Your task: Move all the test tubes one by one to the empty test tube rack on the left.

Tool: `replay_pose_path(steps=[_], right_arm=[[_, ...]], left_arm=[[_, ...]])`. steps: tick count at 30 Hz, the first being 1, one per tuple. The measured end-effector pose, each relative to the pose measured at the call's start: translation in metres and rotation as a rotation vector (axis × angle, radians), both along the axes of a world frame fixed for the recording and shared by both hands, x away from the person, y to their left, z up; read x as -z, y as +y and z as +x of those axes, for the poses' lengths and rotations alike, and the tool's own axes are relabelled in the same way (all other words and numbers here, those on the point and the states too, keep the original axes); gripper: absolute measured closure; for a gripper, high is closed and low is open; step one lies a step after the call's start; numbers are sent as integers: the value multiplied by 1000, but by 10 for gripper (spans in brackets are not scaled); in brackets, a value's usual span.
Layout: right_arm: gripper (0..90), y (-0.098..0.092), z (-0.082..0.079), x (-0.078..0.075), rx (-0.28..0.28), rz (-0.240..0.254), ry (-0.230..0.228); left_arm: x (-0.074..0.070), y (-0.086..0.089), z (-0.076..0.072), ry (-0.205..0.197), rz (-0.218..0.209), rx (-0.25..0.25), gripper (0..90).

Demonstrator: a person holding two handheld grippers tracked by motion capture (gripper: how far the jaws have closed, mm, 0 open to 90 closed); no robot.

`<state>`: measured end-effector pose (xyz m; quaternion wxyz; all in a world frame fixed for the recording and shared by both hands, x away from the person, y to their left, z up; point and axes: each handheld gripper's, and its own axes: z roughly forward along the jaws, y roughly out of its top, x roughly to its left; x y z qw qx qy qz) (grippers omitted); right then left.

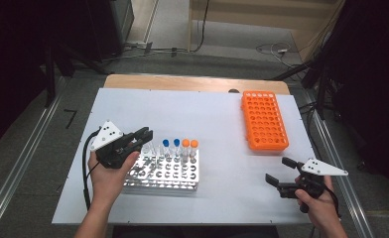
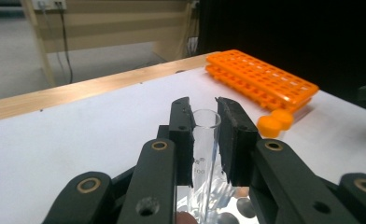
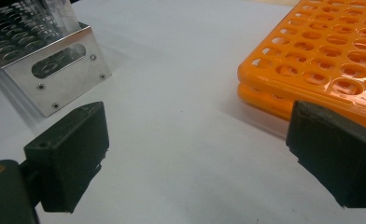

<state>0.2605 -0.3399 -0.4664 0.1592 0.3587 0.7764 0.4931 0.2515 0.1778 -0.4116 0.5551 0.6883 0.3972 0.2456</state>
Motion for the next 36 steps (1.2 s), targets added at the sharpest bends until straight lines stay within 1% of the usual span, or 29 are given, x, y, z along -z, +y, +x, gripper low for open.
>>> replay_pose_path(steps=[4,10,12,17,22,24,25,26,28,29,32,34,36], right_arm=[[44,-1,0,0,6,3,2],[44,-1,1,1,7,1,1],[44,-1,1,2,6,1,2],[44,0,2,3,1,-1,4],[44,1,2,4,-2,0,6],[44,1,2,4,-3,0,6],[44,2,2,4,-4,0,6],[44,2,2,4,-5,0,6],[44,2,2,4,-4,0,5],[44,2,2,4,-4,0,5],[44,2,2,5,-3,1,4],[44,2,2,5,-3,0,4],[44,2,2,5,-6,0,5]], left_arm=[[5,-4,3,-1,28,-7,767],[14,-8,6,23,79,-14,767],[17,-9,7,37,88,-12,767],[21,-10,9,61,100,-19,766],[26,-11,11,107,105,-5,753],[26,-11,12,117,92,-2,742],[26,-10,12,123,79,3,726],[26,-8,12,133,57,9,706],[25,-5,11,139,35,17,676],[25,-4,9,139,28,22,646],[23,0,5,131,-10,39,513],[23,4,1,123,-32,43,393],[22,7,-3,117,-35,44,288]])
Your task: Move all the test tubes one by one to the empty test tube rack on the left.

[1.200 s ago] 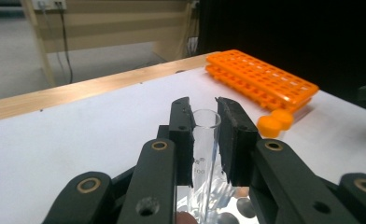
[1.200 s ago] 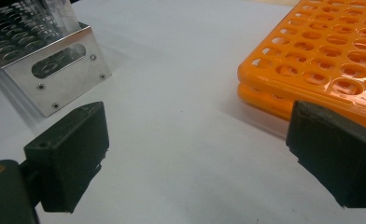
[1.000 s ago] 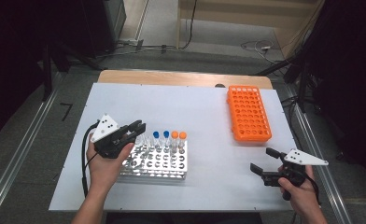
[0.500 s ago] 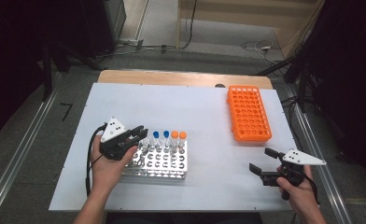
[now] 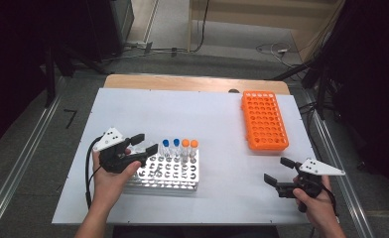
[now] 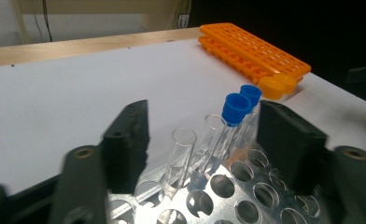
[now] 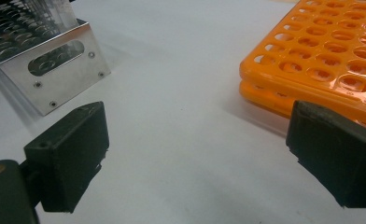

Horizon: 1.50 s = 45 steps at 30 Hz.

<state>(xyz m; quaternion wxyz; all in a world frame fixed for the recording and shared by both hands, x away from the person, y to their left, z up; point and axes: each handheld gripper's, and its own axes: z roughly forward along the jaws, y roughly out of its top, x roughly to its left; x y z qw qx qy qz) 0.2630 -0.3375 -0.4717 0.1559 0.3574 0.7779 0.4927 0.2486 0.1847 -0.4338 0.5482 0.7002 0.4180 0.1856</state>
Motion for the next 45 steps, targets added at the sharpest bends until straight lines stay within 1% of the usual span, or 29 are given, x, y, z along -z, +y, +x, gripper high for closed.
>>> replay_pose_path(steps=[2,5,8,10,14,19,23,28,30,31,32,36,39,40,45], right_arm=[[44,1,0,0,0,-1,3],[44,1,0,1,0,-2,3],[44,1,1,2,-3,-4,4],[44,2,1,1,-3,0,5],[44,3,1,0,-3,2,3],[44,2,1,1,-5,-1,3],[44,2,1,1,-3,4,2],[44,2,1,1,0,6,2],[44,1,2,1,2,6,0],[44,1,2,1,2,7,0],[44,0,2,1,5,8,1],[44,0,2,1,6,8,1],[44,0,1,1,5,8,1],[44,0,2,1,5,8,1],[44,0,2,2,3,9,0]], left_arm=[[0,4,-6,-5,-6,0,198],[0,8,-13,-10,3,6,88],[1,14,-20,-13,3,9,27],[2,18,-24,-15,3,3,13],[5,25,-30,-14,5,3,7],[9,32,-40,-22,13,-9,0],[11,37,-47,-38,20,-7,0],[14,45,-54,-47,-6,-14,0],[16,47,-56,-52,-15,-7,0],[17,48,-57,-56,-12,-1,0],[18,49,-58,-55,-16,5,0],[20,51,-58,-51,-24,4,0],[22,50,-57,-48,-19,2,0],[22,49,-57,-45,-10,4,0],[22,48,-57,-45,-9,2,0]])
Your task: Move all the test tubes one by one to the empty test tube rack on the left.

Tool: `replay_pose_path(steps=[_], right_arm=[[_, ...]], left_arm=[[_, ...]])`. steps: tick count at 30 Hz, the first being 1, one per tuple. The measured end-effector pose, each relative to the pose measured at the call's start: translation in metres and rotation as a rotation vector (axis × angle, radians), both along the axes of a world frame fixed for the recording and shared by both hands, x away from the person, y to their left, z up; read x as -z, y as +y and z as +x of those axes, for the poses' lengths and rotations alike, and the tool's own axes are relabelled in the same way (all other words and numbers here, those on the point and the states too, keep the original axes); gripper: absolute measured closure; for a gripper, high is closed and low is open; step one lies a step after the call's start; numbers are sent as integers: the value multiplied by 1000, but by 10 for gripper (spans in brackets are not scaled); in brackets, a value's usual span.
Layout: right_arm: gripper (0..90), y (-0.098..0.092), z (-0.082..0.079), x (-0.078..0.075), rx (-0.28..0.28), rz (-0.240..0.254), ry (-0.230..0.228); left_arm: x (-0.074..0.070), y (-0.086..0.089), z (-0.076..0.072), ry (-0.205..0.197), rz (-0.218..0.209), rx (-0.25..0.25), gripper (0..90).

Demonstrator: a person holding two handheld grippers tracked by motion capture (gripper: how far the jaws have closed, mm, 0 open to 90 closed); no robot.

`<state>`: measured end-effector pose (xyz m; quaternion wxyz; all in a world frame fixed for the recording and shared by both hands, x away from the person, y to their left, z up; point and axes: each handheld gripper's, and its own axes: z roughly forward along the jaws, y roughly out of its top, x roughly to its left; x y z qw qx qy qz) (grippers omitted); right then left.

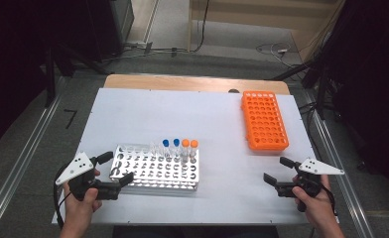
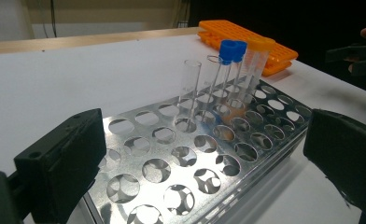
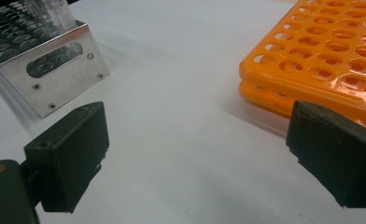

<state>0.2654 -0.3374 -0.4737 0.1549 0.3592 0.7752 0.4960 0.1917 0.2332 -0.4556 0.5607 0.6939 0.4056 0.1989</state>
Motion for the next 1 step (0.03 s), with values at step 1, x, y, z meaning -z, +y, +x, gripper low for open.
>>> replay_pose_path(steps=[1], right_arm=[[44,0,0,0,0,1,0]], left_arm=[[0,0,0,0,-2,-1,0]])
